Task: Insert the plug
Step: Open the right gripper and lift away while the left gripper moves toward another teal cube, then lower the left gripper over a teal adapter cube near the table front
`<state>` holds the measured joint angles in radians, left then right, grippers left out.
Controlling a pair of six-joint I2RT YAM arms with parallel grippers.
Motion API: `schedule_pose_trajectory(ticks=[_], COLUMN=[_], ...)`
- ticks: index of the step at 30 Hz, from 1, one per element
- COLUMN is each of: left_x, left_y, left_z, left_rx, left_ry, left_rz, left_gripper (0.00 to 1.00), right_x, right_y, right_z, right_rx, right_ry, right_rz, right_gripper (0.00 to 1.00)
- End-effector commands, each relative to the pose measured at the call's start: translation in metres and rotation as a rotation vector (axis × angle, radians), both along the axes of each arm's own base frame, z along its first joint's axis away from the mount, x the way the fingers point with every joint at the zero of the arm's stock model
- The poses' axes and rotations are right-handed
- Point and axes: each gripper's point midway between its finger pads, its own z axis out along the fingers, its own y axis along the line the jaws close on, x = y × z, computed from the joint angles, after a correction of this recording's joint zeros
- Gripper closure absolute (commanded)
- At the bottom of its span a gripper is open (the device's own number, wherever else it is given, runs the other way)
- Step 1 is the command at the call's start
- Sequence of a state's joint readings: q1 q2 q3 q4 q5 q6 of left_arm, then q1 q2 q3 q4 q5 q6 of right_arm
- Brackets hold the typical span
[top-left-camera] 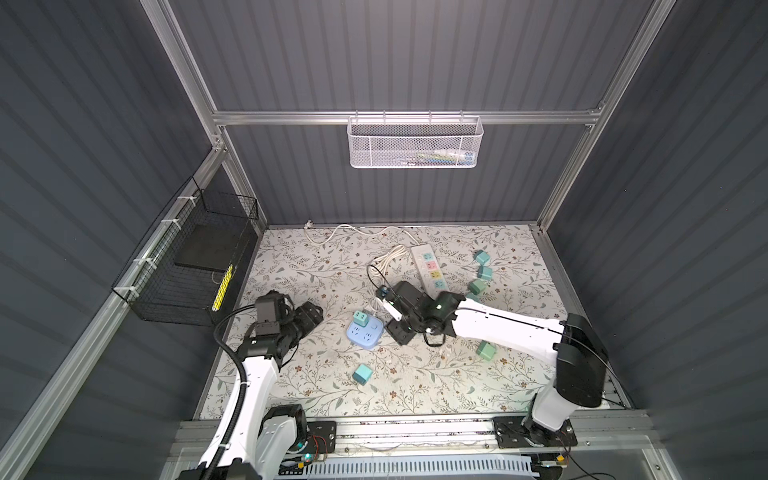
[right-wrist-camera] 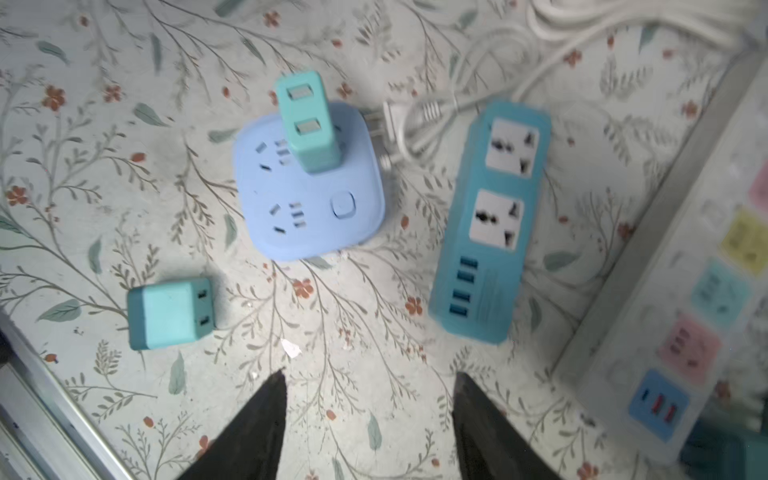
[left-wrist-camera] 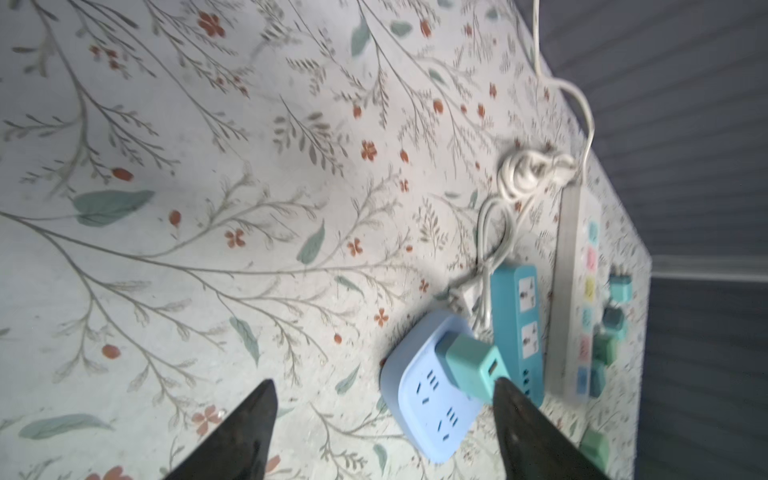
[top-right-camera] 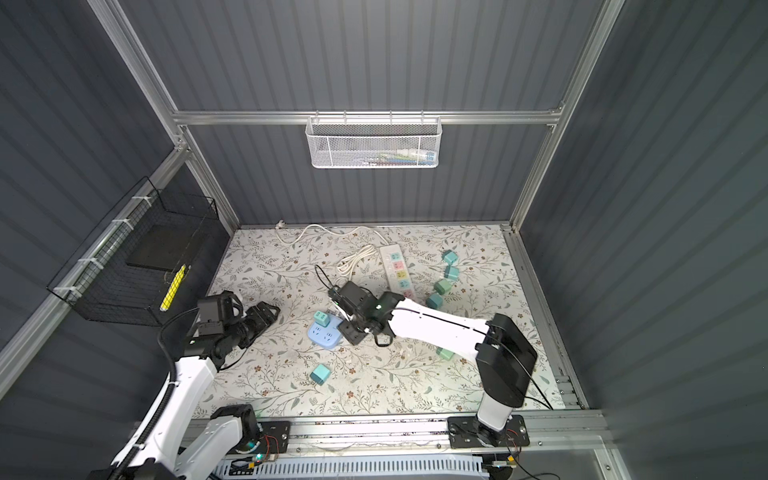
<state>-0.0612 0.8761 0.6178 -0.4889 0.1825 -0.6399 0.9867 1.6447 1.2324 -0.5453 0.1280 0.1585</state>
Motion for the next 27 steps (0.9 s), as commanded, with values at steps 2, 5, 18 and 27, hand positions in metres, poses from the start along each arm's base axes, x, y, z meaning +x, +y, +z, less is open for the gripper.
schedule_pose_trajectory(ticks=[2, 5, 18, 27], left_x=[-0.033, -0.049, -0.13, -0.126], left_y=[-0.032, -0.053, -0.126, -0.123], left_z=[-0.015, -0.027, -0.065, -0.087], left_rx=[0.179, 0.26, 0.649, 0.786], left_ry=[0.087, 0.144, 0.32, 0.36], left_rz=[-0.163, -0.244, -0.69, -0.758], left_gripper=[0.22, 0.27, 0.23, 0.19], right_x=[0.034, 0.047, 0.055, 0.055], right_y=[-0.045, -0.064, -0.083, -0.094], right_z=[0.013, 0.025, 0.041, 0.044], right_rx=[0.126, 0.257, 0.442, 0.44], right_ry=[-0.048, -0.065, -0.047, -0.076], right_rz=[-0.276, -0.385, -0.409, -0.391], right_gripper=[0.36, 0.35, 0.34, 0.31])
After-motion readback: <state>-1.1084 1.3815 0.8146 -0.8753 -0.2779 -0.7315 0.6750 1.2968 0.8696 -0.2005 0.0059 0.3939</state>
